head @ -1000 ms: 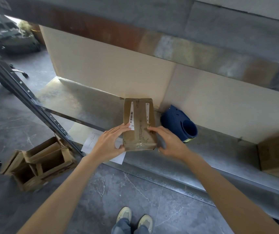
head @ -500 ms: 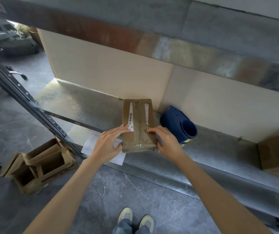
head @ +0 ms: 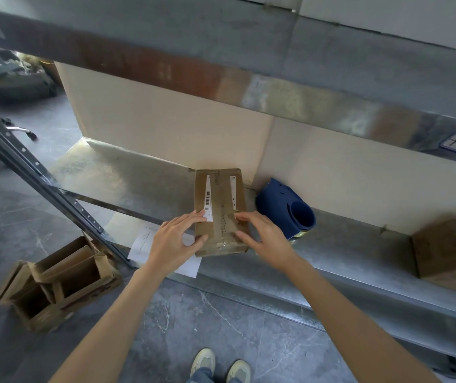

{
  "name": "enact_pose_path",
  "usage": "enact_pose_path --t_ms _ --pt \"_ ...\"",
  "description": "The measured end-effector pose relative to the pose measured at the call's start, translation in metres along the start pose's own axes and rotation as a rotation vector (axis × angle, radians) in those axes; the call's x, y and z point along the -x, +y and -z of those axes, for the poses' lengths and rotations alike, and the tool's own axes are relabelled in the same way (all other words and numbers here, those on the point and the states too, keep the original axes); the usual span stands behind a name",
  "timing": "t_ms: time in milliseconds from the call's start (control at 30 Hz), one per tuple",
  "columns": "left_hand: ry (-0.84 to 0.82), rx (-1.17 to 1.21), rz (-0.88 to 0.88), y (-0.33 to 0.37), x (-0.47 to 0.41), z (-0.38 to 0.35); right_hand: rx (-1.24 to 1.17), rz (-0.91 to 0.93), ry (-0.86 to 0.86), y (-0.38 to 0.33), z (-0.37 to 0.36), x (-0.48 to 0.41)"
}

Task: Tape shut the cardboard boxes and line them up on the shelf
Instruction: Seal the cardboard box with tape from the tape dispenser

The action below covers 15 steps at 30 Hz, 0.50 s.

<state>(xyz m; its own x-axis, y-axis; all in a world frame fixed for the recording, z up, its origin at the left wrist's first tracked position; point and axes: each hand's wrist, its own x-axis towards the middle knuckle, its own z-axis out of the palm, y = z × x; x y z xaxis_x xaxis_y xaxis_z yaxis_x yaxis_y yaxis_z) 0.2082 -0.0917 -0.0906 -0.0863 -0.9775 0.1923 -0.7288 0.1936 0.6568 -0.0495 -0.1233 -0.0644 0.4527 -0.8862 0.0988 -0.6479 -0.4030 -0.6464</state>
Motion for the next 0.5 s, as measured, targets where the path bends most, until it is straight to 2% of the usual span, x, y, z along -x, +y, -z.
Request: enact_pose_path --t_ms 200,367,500 --pt "0.026 -0.041 -0.012 0.005 -0.002 -0.003 0.016 -0.009 -0.004 -0.003 0.0 -0.001" --pt "0.059 -0.102 -0.037 0.012 0.001 -0.005 0.167 0.01 -0.006 -0.01 -0.002 0.0" --pt "0.064 -0.142 -0.043 0.018 0.002 -0.004 0.201 0.007 0.002 -0.013 -0.003 0.002"
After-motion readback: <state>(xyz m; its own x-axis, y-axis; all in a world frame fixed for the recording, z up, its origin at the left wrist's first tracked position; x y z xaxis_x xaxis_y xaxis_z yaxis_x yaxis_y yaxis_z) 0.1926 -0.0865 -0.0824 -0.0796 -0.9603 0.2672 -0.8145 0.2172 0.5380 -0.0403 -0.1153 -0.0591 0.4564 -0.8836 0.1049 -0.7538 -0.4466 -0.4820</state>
